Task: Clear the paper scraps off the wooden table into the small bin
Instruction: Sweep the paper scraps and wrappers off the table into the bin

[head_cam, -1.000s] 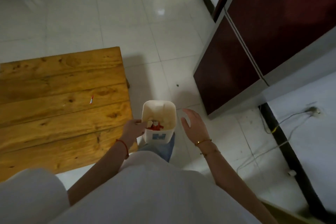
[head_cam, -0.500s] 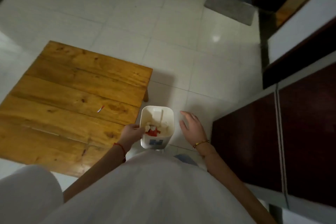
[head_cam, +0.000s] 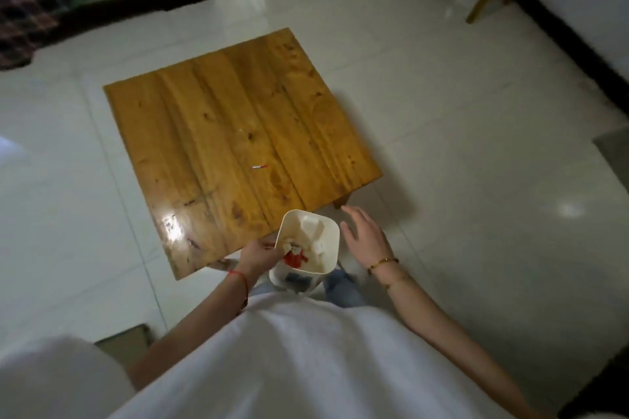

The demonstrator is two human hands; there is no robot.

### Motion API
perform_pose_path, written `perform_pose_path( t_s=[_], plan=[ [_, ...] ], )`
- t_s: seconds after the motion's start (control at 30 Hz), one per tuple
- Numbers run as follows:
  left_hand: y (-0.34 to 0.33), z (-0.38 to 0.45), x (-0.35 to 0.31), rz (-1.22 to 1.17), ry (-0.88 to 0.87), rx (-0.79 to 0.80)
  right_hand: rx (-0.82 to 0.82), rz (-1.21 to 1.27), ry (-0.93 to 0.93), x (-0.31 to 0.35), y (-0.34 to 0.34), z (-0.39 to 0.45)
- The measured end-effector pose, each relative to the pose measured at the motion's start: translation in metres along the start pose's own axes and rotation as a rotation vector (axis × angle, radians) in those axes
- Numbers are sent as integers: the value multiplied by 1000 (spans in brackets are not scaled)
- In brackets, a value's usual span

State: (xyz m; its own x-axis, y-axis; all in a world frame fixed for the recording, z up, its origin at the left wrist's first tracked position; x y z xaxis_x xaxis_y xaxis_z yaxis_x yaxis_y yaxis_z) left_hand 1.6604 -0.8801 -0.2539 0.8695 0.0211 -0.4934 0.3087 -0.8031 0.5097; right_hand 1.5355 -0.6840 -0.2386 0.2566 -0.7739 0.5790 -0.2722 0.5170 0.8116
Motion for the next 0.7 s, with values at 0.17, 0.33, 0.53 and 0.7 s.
perform_pose_path(
  t_s=[0.17,0.33,0.53,0.7],
  plan=[
    [-32,-21,16,-155,159,-144,187,-48,162,-17,2,51],
    [-54,-27,40,-268,276,-240,293,-99,302,-16,-20,92],
    [-75,-15,68,-335,381,-286,342,-163,437,8,-68,128],
    [-93,10,85,-353,440,-296,386,-142,509,21,-126,157]
  ],
)
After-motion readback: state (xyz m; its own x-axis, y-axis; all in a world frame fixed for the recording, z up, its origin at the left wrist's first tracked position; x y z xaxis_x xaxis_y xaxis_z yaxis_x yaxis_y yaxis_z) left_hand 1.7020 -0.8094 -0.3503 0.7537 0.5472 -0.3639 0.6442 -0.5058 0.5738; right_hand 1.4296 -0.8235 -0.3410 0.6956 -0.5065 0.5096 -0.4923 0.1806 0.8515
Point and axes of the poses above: each hand's wrist, its own z-axis towards the middle knuckle, its own y-axis out of the back of the hand, x = y × z, the point moved 2 cm from there along z, towards the middle knuckle, and after that the axes turned 15 degrees about -x, right-handed, at the moved point
